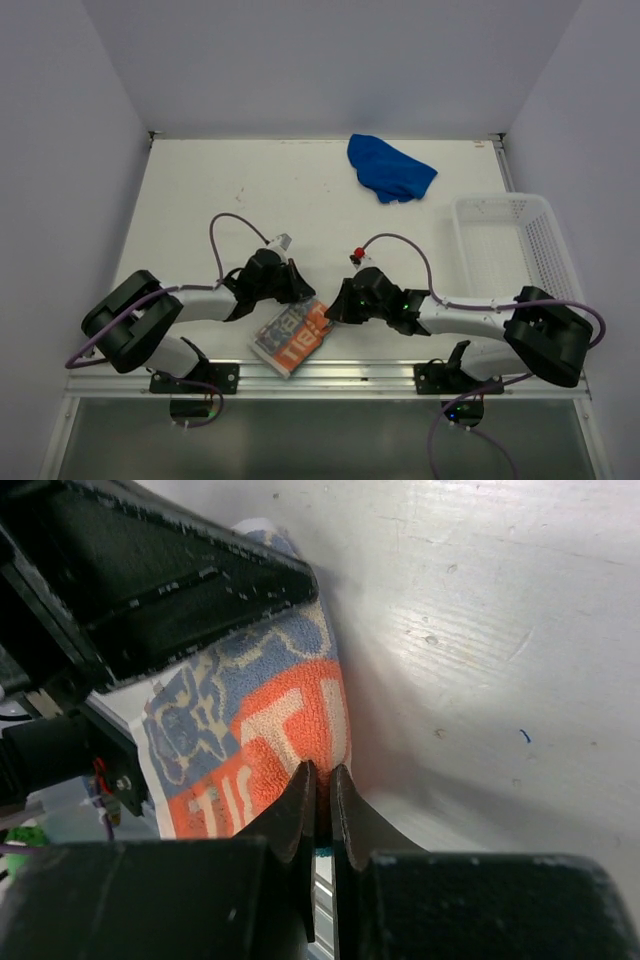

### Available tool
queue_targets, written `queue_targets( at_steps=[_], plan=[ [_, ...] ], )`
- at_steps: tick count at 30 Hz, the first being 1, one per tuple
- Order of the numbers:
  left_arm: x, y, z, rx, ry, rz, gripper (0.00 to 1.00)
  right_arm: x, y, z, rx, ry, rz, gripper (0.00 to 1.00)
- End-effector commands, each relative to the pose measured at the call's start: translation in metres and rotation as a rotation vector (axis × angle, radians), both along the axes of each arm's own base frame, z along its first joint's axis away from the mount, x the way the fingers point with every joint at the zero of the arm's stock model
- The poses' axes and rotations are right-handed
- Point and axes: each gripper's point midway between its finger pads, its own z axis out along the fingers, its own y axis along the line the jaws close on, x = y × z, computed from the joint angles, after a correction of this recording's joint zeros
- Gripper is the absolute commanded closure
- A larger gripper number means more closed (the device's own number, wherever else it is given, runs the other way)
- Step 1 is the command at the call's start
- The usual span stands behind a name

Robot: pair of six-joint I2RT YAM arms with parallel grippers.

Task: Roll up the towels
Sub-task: Roll the towel

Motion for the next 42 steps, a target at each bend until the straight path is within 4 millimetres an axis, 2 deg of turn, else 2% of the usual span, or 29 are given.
queue_targets(
  at_steps=[1, 8, 9, 10, 15, 22, 26, 32, 42],
  plan=[
    [0.023, 0.006, 0.011, 0.105, -0.062, 0.026, 1.00, 0.013, -0.017, 0.009, -0.109, -0.150, -0.014, 1.00],
    [0.051, -0.015, 0.048, 0.102, -0.131, -0.005, 1.00, 0.024, -0.035, 0.021, -0.268, -0.352, -0.038, 1.00],
    [0.056, -0.018, 0.056, 0.097, -0.141, -0.005, 1.00, 0.019, -0.036, 0.020, -0.303, -0.376, -0.011, 1.00],
    [0.057, -0.020, 0.059, 0.096, -0.150, -0.011, 1.00, 0.025, -0.040, 0.027, -0.336, -0.426, -0.048, 1.00],
    [0.062, -0.025, 0.075, 0.086, -0.168, -0.022, 1.00, 0.020, -0.049, 0.034, -0.465, -0.540, -0.042, 1.00],
    [0.059, -0.027, 0.078, 0.076, -0.170, -0.035, 1.00, 0.018, -0.046, 0.057, -0.612, -0.702, -0.048, 1.00],
    [0.058, -0.026, 0.077, 0.077, -0.168, -0.040, 1.00, 0.013, -0.043, 0.051, -0.748, -0.768, -0.001, 1.00],
    [0.054, -0.027, 0.077, 0.070, -0.167, -0.049, 1.00, 0.003, -0.037, 0.046, -0.848, -0.820, 0.056, 1.00],
    [0.041, -0.023, 0.078, 0.044, -0.159, -0.063, 1.00, -0.018, -0.019, 0.035, -0.933, -0.914, 0.172, 1.00]
  ],
)
